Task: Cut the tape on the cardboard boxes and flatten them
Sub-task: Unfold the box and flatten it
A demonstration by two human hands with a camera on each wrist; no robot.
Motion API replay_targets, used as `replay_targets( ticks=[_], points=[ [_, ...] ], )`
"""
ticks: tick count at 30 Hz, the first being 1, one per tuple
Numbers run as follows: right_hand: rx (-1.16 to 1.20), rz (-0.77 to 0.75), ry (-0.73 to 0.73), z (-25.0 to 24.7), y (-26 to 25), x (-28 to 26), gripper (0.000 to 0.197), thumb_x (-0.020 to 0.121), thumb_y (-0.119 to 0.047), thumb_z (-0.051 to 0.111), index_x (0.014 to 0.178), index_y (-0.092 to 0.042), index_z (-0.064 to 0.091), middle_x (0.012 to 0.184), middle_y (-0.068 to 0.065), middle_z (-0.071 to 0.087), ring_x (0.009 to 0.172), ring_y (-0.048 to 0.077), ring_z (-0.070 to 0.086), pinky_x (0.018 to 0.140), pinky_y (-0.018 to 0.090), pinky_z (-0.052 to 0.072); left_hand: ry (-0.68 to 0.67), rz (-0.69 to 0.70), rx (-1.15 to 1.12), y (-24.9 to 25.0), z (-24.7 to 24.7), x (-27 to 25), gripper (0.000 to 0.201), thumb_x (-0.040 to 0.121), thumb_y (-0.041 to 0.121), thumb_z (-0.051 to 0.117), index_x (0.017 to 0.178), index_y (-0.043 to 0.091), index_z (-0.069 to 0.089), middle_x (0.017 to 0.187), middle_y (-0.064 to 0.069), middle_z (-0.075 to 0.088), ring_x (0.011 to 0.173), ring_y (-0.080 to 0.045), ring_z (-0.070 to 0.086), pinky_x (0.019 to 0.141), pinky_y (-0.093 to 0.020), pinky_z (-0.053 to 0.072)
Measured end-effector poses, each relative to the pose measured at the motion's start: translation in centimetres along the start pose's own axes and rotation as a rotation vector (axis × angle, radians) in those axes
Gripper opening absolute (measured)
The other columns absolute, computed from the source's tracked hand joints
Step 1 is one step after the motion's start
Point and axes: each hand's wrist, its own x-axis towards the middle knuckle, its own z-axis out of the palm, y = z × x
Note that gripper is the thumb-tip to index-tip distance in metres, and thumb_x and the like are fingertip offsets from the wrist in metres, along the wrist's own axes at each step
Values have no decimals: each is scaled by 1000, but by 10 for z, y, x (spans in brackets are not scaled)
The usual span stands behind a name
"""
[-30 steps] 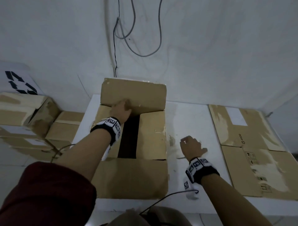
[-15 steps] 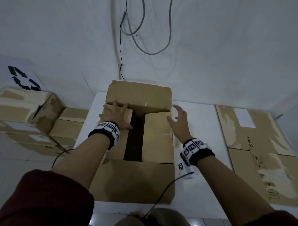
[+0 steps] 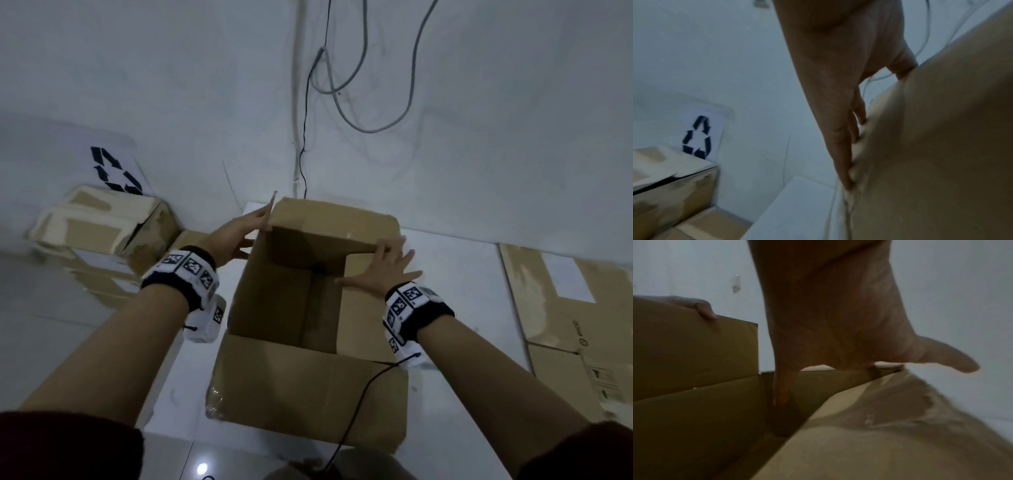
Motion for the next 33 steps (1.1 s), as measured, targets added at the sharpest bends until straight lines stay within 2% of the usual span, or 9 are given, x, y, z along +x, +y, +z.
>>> replay_targets(
  ticks=[4,9,11,13,16,20,23,27,33],
  points=[
    [-43,137,-91,24,-29,-12,160,47,-85,72,145,-14,-33,153,22,-37,140,49,-31,105,77,-4,179,5,49,-5,-42,-28,34,97,32,52,126,14,57,124,-22,60,111,-34,59,90,-41,48],
    [-13,156,-41,23,-26,-22,141,67,-60,79,151,-16,-25,156,25,-28,144,47,-22,109,73,3,459,-119,918,-43,-56,-41,67,95,19,55,152,14,20,143,-23,42,125,-39,45,98,-43,40],
    [104,65,-61,10,-18,-28,138,67,-65,75,153,-17,-21,157,26,-25,145,47,-20,111,72,4,456,-84,1048,-67,-47,-40,56,94,23,51,146,15,32,144,-22,39,132,-39,36,108,-49,32],
    [245,1,-39,-1,-8,-32,128,70,-66,70,155,-19,-14,160,23,-15,147,47,-11,114,69,8,454,-51,1013,-82,-28,-41,53,95,41,49,139,13,38,148,-22,30,139,-37,21,114,-46,18],
    [588,-143,-89,-21,12,-46,115,65,-65,55,157,-22,1,161,15,13,146,40,17,116,57,22,458,-106,879,-96,4,-42,95,77,73,56,145,13,27,152,-19,18,140,-38,17,113,-49,17],
    [1014,-244,-86,-53,70,-73,59,76,-51,49,130,-29,50,120,2,62,108,25,58,85,40,48,317,-131,637,-117,25,-36,92,87,40,65,154,13,8,159,-12,10,144,-32,18,117,-48,20],
    [1063,-226,-73,-57,133,-78,50,81,-40,59,128,-22,54,124,13,63,101,27,66,85,46,55,207,-86,435,-128,33,-36,74,98,18,46,154,13,-3,161,-10,5,146,-29,16,117,-43,22],
    [732,-9,47,-11,187,-72,77,91,-19,69,154,-19,24,137,16,48,111,29,56,89,39,47,190,-125,433,-129,38,-34,66,102,17,36,154,18,-4,161,-10,7,145,-31,21,116,-41,24],
    [631,-330,327,67,140,-99,41,94,-48,57,133,-36,52,145,-3,40,137,18,39,108,31,33,268,-56,461,-125,42,-39,39,99,13,41,138,10,46,133,-15,55,116,-33,53,98,-41,43]
  ],
)
